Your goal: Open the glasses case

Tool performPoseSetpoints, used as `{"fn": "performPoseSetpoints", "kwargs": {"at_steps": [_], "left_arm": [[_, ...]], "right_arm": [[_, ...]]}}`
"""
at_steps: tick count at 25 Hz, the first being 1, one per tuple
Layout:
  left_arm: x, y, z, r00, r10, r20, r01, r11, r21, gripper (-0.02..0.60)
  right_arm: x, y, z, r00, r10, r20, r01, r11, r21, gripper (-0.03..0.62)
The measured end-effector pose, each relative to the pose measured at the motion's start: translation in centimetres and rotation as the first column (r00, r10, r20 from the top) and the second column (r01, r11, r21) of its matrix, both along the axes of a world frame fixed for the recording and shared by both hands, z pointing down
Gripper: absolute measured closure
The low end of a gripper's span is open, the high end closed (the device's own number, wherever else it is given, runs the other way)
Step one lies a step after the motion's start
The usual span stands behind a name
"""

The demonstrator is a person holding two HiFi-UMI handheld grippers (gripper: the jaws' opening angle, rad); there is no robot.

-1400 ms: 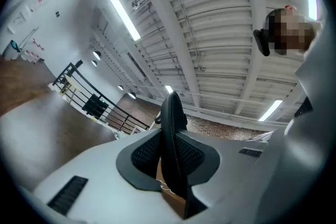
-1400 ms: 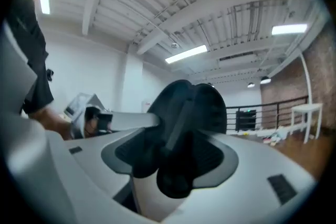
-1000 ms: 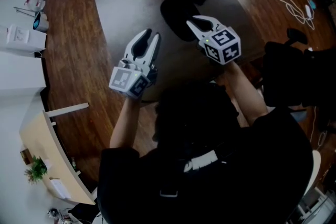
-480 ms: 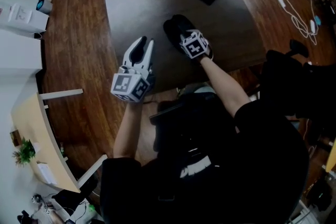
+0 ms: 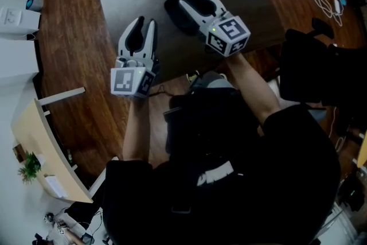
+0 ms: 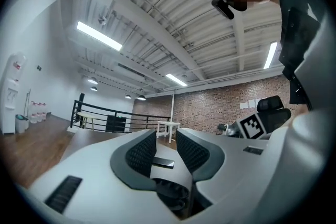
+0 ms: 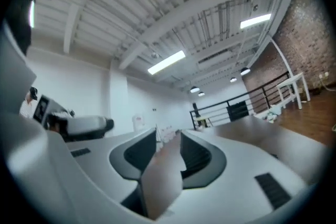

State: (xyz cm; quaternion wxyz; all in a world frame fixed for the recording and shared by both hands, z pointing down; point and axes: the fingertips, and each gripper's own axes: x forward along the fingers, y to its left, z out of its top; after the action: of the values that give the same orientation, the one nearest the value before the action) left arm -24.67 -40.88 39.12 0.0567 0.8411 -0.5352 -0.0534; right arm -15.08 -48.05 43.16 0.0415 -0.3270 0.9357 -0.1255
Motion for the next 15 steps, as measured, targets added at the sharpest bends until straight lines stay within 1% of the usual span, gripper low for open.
{"fn": "performPoseSetpoints", "kwargs": {"at_steps": [1,2,3,4,5,7,8,10,11,13,15], "left_arm": [[0.6,0.1,-0.6,1.000,-0.003,0.017,0.002,1.000,0.029,0.463],[1.2,0.4,-1.5,1.000,-0.004,0.026,0.002,0.998,0.061,0.463],[2.1,0.8,-2.2,0.999,0.001,0.040,-0.004,0.996,0.090,0.467],[3.0,1.3,-2.9,0.998,0.010,0.064,-0.018,0.993,0.113,0.507],[4.1,2.0,-3.3,0.995,0.025,0.094,-0.036,0.991,0.125,0.581],[6.3,3.3,-3.6,0.988,0.059,0.146,-0.076,0.990,0.118,0.581],[7.3,4.0,-3.8,0.985,0.070,0.159,-0.088,0.990,0.110,0.581],[9.0,5.5,-4.0,0.984,0.079,0.159,-0.095,0.991,0.097,0.581],[9.8,6.3,-4.2,0.986,0.079,0.149,-0.094,0.991,0.094,0.581],[11.4,8.2,-4.7,0.989,0.076,0.124,-0.088,0.991,0.096,0.581],[13.0,10.6,-5.1,0.993,0.073,0.095,-0.082,0.992,0.100,0.581]], "right_arm": [[0.5,1.1,-2.4,0.998,-0.022,0.055,0.020,0.999,0.048,0.476],[1.0,2.2,-4.4,0.995,-0.041,0.089,0.032,0.995,0.097,0.513],[1.5,3.4,-6.1,0.993,-0.054,0.106,0.038,0.989,0.146,0.525],[2.1,4.6,-7.5,0.992,-0.063,0.113,0.041,0.981,0.192,0.570],[2.6,5.9,-8.6,0.991,-0.070,0.114,0.042,0.971,0.234,0.591],[3.6,8.3,-10.2,0.993,-0.071,0.092,0.040,0.951,0.306,0.591],[4.1,9.4,-10.7,0.996,-0.061,0.072,0.034,0.943,0.333,0.591],[5.5,11.5,-11.2,0.998,-0.037,0.052,0.016,0.934,0.356,0.591],[6.3,12.5,-11.4,0.998,-0.031,0.063,0.006,0.936,0.352,0.591],[8.0,14.8,-11.9,0.992,-0.041,0.120,-0.001,0.945,0.328,0.591],[9.5,17.8,-12.3,0.982,-0.076,0.172,0.019,0.950,0.310,0.592]]}}
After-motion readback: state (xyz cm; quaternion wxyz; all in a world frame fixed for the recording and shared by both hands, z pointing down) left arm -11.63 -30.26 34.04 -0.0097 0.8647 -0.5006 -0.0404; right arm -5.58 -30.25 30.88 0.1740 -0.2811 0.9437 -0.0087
